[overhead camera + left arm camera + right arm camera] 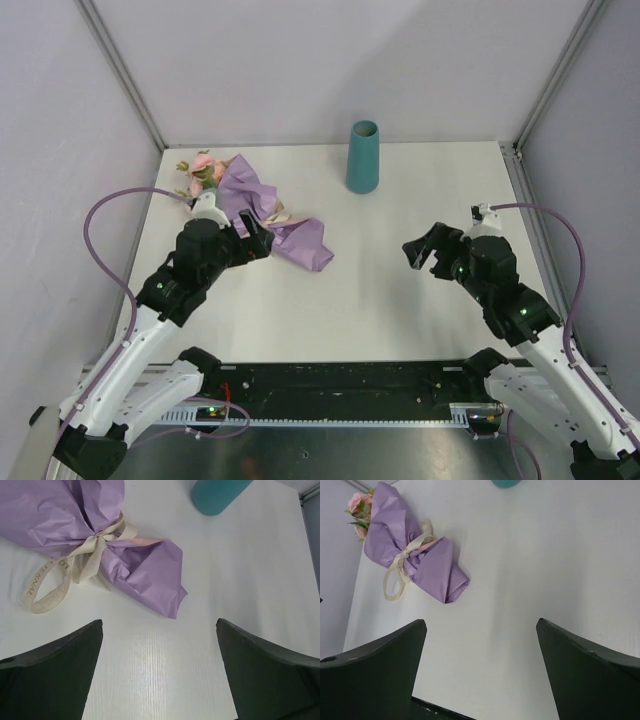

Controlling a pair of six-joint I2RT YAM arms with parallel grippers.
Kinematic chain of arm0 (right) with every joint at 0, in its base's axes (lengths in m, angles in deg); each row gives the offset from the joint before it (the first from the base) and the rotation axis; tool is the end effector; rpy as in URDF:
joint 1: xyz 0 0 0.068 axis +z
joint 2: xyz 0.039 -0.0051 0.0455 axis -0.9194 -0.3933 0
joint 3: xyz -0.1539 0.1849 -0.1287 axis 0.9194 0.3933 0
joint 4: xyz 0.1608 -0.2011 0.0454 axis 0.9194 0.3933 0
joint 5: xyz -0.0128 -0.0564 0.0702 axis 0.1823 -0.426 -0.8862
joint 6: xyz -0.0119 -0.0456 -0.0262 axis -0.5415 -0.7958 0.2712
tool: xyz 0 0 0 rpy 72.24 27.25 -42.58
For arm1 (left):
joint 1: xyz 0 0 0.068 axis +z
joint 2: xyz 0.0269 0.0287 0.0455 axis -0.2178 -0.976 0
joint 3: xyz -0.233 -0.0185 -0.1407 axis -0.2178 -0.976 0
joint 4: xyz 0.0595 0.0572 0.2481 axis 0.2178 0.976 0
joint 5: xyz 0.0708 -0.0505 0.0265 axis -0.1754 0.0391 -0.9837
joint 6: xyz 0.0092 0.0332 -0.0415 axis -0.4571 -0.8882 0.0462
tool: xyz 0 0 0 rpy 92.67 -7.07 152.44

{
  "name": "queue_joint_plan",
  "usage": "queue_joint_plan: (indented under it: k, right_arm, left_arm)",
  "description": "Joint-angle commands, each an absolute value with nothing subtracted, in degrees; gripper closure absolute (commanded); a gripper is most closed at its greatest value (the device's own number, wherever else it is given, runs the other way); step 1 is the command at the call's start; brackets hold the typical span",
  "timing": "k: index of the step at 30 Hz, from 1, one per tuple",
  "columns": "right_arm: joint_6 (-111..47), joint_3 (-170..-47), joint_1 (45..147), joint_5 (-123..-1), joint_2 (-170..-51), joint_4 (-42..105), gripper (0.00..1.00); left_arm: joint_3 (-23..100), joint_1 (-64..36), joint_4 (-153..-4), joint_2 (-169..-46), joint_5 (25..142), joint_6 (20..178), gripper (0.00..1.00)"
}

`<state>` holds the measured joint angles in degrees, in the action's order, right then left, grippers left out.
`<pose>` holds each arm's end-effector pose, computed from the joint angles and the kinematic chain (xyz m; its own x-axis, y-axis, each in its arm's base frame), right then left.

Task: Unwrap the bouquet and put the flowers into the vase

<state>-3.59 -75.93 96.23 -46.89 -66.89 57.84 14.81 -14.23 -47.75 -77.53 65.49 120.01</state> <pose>0.1339 0.0701 0.3193 -0.4782 0.3841 -0.7898 -0.1334 0.8571 0.4976 0.1584 -0.0734 0.3277 -0.4888 -0.3537 -0.7974 0.0524 0.9005 -0.4316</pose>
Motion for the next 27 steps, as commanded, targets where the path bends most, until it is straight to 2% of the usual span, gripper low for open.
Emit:
queue_joint_plan:
  k: [1, 7, 12, 16, 27]
  right_arm:
    - [-3.1, -76.0, 95.9, -47.5, -66.6, 55.3, 0.01]
    - [-3.5, -76.0, 95.7, -48.3, -66.2, 55.8, 0.01]
    - [-2.9, -76.0, 95.7, -50.4, -66.6, 55.5, 0.01]
    - [-3.4, -76.0, 95.8, -51.9, -66.9, 54.9, 0.01]
    - [-9.0, -71.8, 95.8, -65.1, -65.7, 46.8, 0.04]
  left_arm:
    - [14.8, -13.9, -49.0, -77.0, 62.6, 118.9, 0.0]
    - [15.2, -13.5, -49.1, -77.5, 58.2, 122.4, 0.0]
    - [17.7, -9.9, -49.5, -82.9, 56.9, 125.3, 0.01]
    - [18.8, -4.8, -53.4, -89.5, 59.7, 128.3, 0.13]
    - [19.4, -3.9, -65.2, -113.7, 66.8, 135.4, 0.28]
